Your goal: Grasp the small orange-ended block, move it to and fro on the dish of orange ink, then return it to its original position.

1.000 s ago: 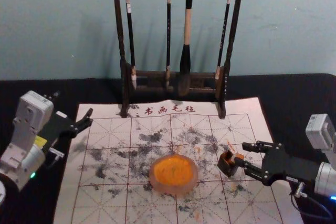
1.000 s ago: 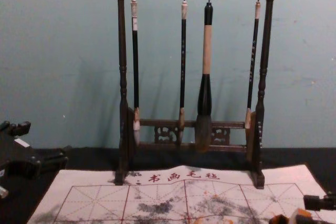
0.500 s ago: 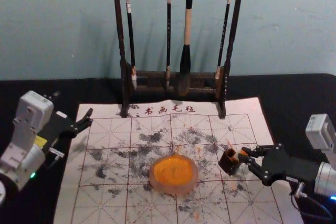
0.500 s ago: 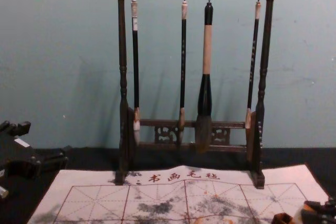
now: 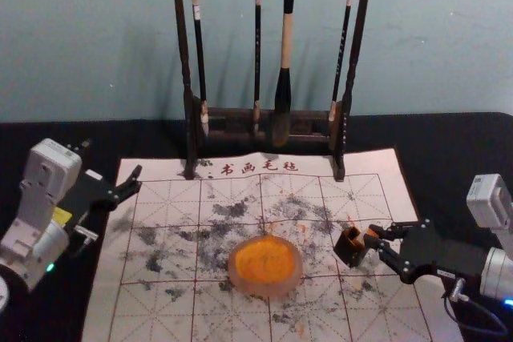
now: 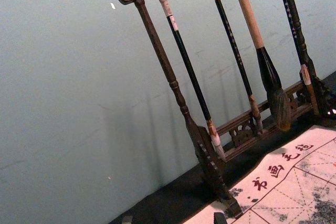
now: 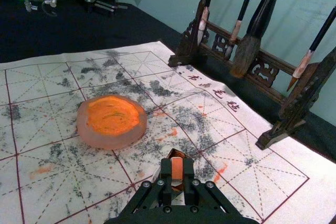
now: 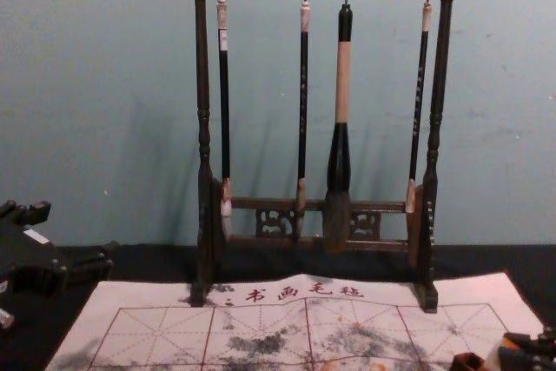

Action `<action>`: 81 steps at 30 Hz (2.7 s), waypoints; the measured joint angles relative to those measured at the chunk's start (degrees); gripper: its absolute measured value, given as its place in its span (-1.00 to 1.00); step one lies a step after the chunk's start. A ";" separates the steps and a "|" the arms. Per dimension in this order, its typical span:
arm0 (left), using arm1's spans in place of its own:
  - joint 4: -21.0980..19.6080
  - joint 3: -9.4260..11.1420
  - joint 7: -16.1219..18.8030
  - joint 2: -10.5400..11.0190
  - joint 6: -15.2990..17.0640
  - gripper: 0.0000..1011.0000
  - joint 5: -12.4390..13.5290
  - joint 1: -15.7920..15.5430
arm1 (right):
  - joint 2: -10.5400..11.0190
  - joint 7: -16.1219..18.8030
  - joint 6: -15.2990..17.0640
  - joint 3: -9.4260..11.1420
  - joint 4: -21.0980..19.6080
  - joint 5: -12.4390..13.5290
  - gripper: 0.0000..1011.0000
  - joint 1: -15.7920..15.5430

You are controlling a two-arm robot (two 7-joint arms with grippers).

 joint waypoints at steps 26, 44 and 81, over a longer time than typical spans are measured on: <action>0.00 0.00 0.00 0.00 0.00 0.98 0.00 0.00 | 2.26 0.35 0.19 0.25 -3.77 0.97 -0.82 -1.19; 0.00 0.00 0.00 0.00 0.00 0.98 0.00 0.00 | 4.51 -0.49 -0.50 3.39 -7.14 2.92 -0.82 -2.33; 0.00 0.00 0.00 0.00 0.00 0.98 0.00 0.00 | -0.01 4.84 4.29 -7.28 -6.46 -1.02 -0.82 7.87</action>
